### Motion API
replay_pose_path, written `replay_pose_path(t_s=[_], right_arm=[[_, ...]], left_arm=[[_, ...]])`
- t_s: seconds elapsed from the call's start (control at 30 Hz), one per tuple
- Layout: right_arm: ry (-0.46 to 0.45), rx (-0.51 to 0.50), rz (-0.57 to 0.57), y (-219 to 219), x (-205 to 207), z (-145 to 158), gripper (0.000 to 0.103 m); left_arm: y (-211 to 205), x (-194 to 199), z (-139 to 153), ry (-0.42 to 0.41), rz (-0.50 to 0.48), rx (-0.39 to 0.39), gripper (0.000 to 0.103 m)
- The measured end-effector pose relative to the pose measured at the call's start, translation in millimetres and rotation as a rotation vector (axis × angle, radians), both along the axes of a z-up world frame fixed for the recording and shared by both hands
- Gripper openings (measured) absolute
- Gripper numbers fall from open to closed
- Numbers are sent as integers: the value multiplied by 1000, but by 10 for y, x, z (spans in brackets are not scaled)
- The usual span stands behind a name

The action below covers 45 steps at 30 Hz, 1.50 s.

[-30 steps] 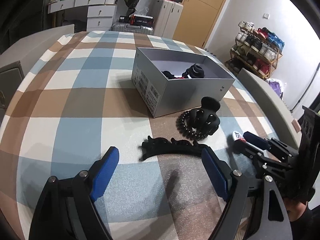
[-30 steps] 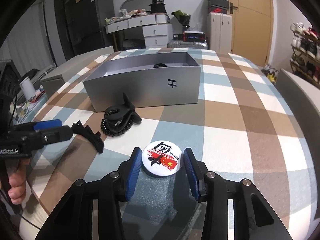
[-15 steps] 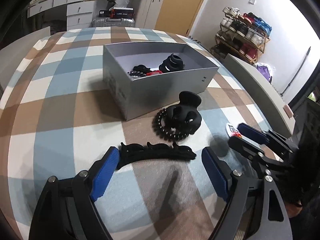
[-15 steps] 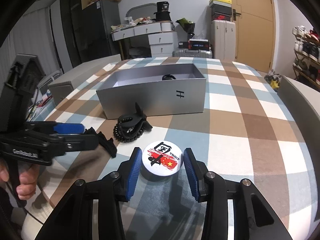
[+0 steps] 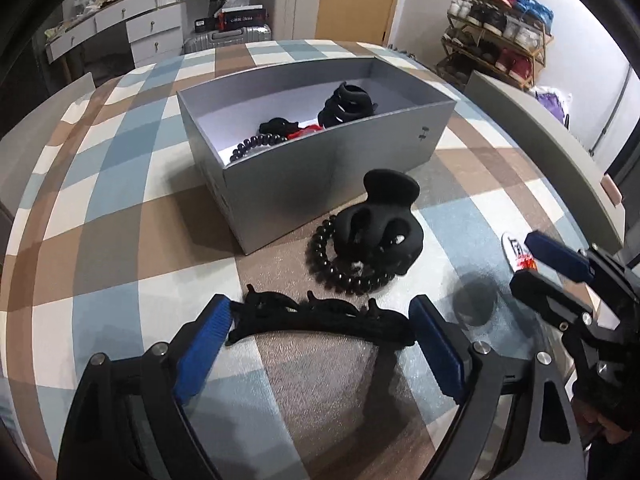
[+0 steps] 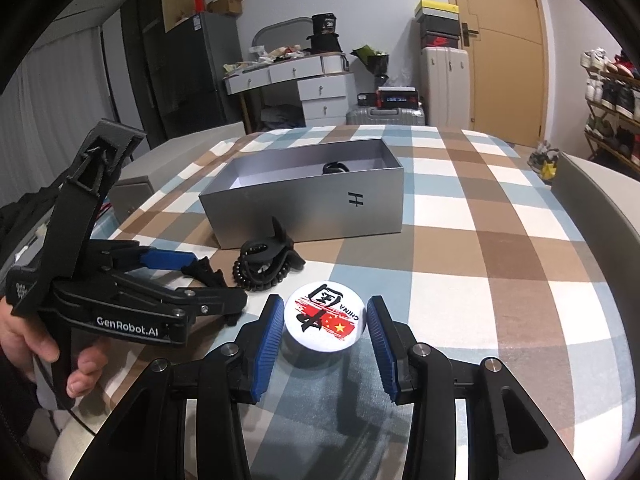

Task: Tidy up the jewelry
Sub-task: 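Lift the comb clip with the left tool while the right tool lifts the badge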

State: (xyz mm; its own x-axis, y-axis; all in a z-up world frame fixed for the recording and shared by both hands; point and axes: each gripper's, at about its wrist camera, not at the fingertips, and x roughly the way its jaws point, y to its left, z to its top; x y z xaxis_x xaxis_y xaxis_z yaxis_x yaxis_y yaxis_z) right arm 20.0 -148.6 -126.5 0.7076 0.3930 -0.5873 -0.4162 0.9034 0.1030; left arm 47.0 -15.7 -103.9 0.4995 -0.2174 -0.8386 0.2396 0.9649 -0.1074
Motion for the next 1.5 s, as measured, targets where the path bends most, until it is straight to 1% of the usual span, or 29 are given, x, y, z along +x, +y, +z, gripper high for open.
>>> replay_pose_path(t_s=[0.17,0.33,0.37,0.43,0.47,0.57,0.63,0.7,0.73,0.77,0.83,0.87,0.9,0.93,0.97,1.03,1.1,1.17,1.2,1.27,1.3,1.33,1.37,1.4,1.43,1.47,1.5], right_arm=[[2,3,8,-6,14,-3,42],[-7,36,13,-5,10,27,42],[-11,36,15,6,2,32,42],[-14,40,23,26,-8,41,42],[-16,41,24,34,-18,46,42],[-16,41,29,62,-23,54,42],[-20,41,32,69,-33,62,42],[-24,36,33,75,-45,69,42],[-24,36,32,71,-43,68,42],[-22,39,32,68,-42,65,42],[-17,41,30,63,-32,60,42],[-16,44,31,63,-31,58,42],[-14,51,35,62,-29,56,42],[-13,56,36,64,-28,55,42],[-14,64,40,70,-25,55,42],[-15,73,51,90,-25,56,42],[-25,70,55,108,-48,69,42],[-35,77,59,96,-80,93,42],[-38,86,59,80,-95,101,42],[-42,93,59,49,-121,111,42],[-46,92,58,41,-131,114,42],[-51,92,55,29,-142,115,42],[-51,95,54,16,-144,115,42],[-49,100,56,7,-147,111,42],[-49,102,57,2,-150,107,42],[-48,104,56,0,-152,101,42],[-44,107,59,0,-149,95,42]], left_arm=[[47,-121,15,19,-37,14,87],[136,-283,54,-2,-91,72,86],[170,-306,65,-3,-91,75,85],[214,-319,102,-10,-82,65,77],[226,-317,118,-11,-79,60,68],[229,-290,110,-3,-67,71,68],[252,-276,95,13,-41,51,68],[305,-282,129,20,-11,-6,68],[338,-292,157,15,18,-22,68],[364,-299,186,10,57,-22,68],[447,-347,275,5,202,4,68],[493,-389,317,-2,265,-11,68],[524,-438,331,11,323,-54,70],[505,-441,304,45,336,-74,70],[436,-414,252,94,317,-86,70],[275,-354,162,130,286,-87,70],[158,-322,119,112,286,-70,70],[21,-254,59,114,273,-17,70],[-20,-220,28,118,260,-7,69],[-107,-181,-4,104,254,42,68],[-144,-166,-20,102,237,56,64],[-167,-162,-21,97,231,88,59],[-185,-167,-17,85,221,121,45],[-189,-167,-9,80,203,116,32],[-177,-178,-4,78,186,122,28],[-142,-200,11,77,168,124,18],[-136,-210,16,78,145,123,13]])
